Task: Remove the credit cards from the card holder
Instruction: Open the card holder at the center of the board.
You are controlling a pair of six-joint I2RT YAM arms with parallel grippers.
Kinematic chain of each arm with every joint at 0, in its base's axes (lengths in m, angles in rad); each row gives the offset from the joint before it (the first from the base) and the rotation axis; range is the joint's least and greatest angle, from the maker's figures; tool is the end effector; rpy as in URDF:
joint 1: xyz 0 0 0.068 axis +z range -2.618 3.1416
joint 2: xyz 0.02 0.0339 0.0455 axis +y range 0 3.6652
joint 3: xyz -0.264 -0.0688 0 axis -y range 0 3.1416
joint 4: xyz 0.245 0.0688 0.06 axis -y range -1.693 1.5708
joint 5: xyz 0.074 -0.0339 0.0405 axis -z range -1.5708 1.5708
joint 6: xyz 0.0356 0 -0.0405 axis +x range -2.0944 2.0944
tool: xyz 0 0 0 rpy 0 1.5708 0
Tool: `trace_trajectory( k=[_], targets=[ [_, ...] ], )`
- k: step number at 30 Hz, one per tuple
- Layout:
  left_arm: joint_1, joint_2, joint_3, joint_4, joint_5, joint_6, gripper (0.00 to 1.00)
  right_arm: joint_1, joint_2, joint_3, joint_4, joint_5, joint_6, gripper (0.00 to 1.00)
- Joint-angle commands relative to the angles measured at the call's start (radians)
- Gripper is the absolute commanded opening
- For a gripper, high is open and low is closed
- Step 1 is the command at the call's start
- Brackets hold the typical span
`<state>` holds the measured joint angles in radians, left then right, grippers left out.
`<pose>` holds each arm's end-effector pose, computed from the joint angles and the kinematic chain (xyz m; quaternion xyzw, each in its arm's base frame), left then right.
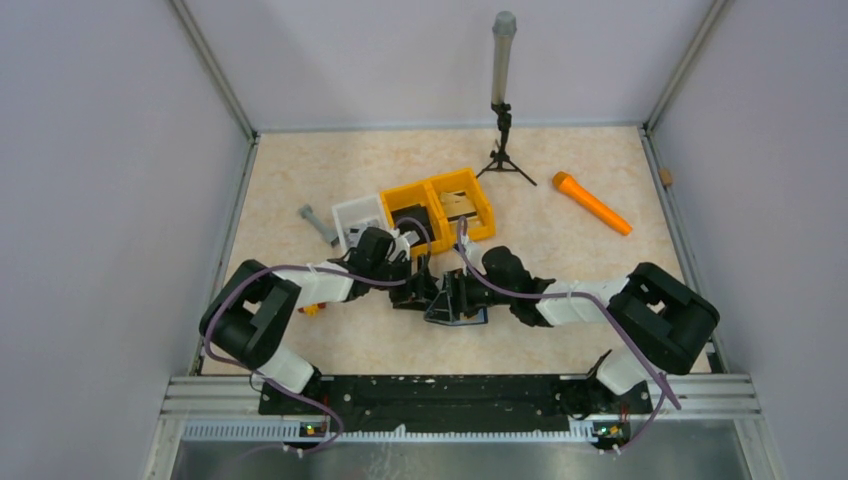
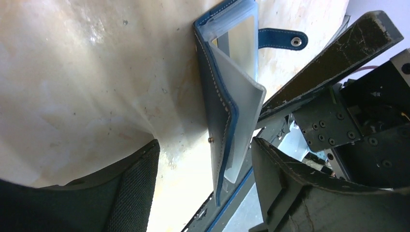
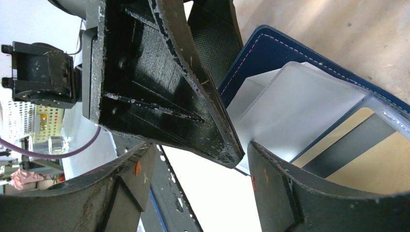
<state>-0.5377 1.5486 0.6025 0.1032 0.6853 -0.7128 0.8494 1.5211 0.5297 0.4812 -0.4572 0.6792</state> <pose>0.2235 -0.1595 0.1380 0.0422 0.8873 -0.4508 0.0881 0.1756 0.2234 0.1533 -0.1856 0.8274 0.4820 0.2203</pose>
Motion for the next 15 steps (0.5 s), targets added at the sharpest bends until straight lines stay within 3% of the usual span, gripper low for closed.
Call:
trace_trajectory(
  k=[1,6,12,15],
  targets=[
    [-0.005,0.006,0.047,0.012,0.010,0.023,0.75,0.009,0.001,0.010,0.056,-0.009,0.000,0.75],
    [-0.004,-0.024,0.042,-0.012,-0.007,0.040,0.80,0.008,0.016,0.016,0.096,-0.019,0.016,0.80],
    [-0.004,0.016,0.043,-0.007,-0.005,0.039,0.61,0.008,0.026,0.018,0.125,-0.031,0.031,0.80],
    [-0.005,0.028,0.042,-0.007,-0.009,0.044,0.36,0.008,0.009,0.018,0.089,-0.018,0.026,0.80]
  ],
)
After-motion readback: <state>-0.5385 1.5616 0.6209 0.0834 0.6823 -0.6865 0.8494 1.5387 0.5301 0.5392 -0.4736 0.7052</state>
